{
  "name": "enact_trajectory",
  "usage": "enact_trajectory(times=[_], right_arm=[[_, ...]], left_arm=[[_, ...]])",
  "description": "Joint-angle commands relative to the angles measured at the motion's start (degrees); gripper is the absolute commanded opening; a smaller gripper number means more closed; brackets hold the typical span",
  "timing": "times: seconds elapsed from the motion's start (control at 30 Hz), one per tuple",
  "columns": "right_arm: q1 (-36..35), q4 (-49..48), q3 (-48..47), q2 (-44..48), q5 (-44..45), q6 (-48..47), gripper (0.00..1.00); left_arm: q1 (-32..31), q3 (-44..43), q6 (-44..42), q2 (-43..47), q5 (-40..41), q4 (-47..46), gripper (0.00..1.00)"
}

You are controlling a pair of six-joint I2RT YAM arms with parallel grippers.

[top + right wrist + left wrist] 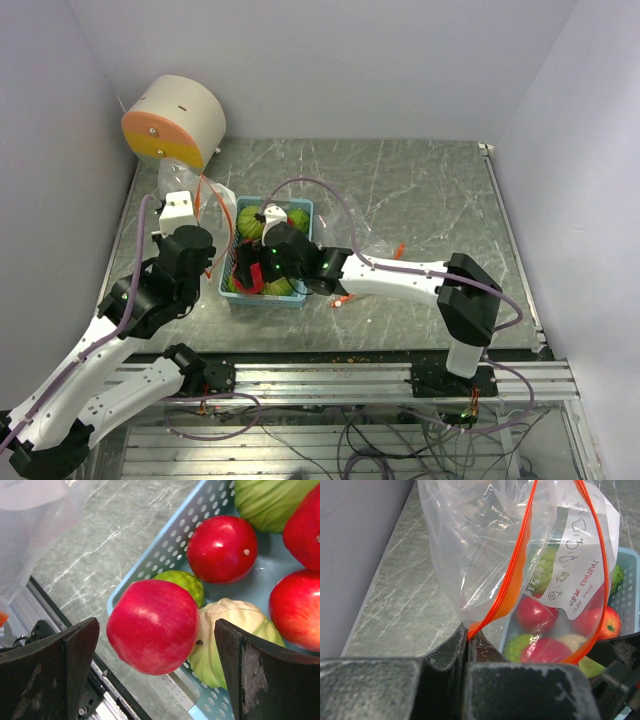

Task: Place the food in the zip-top bag and seal the zipper
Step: Pick up the fake fruit from the bin.

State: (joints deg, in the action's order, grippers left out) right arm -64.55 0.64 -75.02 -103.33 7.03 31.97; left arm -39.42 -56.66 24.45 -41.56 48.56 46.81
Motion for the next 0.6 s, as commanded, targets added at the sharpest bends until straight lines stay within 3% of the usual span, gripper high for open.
enact_trajectory(times=[0.0,0.37,0.57], right_arm=[[-0.22,3.8,-1.97,-1.7,6.1,5.98,1.0],[-0.92,2.52,-2.54,-5.35,4.79,6.62,1.0],[-1.01,2.27,-0.35,-3.39,6.42,5.75,0.85]], left_arm=[[0.22,0.21,-0.55,0.93,-0.46,-0.11,0.07],[0.23,0.55,-1.16,2.32,-1.33,-0.33,0.07],[0.22,0.61,-0.89,2.01,-1.56,-0.1,0.07]])
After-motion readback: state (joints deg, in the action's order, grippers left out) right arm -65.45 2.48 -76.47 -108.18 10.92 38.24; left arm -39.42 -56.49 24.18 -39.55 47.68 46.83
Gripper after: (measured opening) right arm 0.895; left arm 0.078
